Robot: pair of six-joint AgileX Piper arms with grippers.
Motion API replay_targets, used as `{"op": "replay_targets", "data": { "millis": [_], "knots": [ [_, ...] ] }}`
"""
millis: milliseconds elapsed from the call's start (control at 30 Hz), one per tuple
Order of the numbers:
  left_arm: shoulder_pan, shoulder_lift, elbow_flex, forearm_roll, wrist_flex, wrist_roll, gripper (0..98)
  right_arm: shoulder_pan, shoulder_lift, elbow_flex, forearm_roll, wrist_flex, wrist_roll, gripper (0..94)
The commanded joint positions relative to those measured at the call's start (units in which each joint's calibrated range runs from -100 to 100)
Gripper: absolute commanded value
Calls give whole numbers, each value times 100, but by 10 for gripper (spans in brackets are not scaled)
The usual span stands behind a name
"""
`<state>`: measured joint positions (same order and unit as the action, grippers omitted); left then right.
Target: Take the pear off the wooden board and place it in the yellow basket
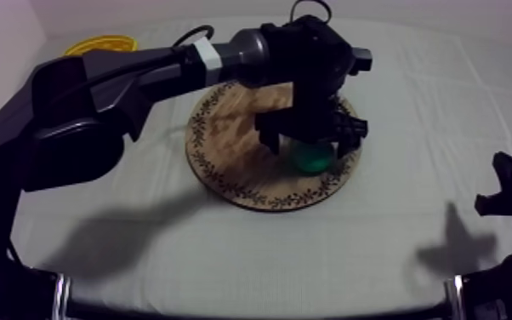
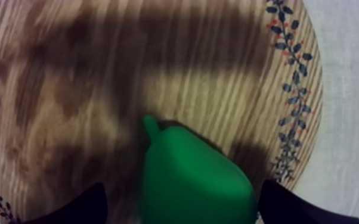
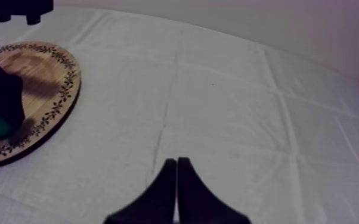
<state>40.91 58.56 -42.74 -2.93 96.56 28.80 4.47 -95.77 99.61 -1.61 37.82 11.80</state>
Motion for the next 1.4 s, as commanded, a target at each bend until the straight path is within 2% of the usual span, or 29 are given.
{"op": "replay_targets", "data": {
  "millis": [0, 300, 800, 1067, 1367],
  "knots": [
    [2, 67, -72, 30, 93, -20, 950, -3, 1, 5, 2, 0, 0, 5],
    [-22, 298, -403, 145, 314, -264, 793, -3, 1, 5, 2, 0, 0, 5],
    [14, 343, -526, 136, 319, -445, 564, -3, 1, 5, 2, 0, 0, 5],
    [11, 62, -298, -76, 113, -399, 504, -3, 1, 5, 2, 0, 0, 5],
    [-70, -1335, 655, -257, 56, -423, 558, -3, 1, 5, 2, 0, 0, 5]
  ]
}}
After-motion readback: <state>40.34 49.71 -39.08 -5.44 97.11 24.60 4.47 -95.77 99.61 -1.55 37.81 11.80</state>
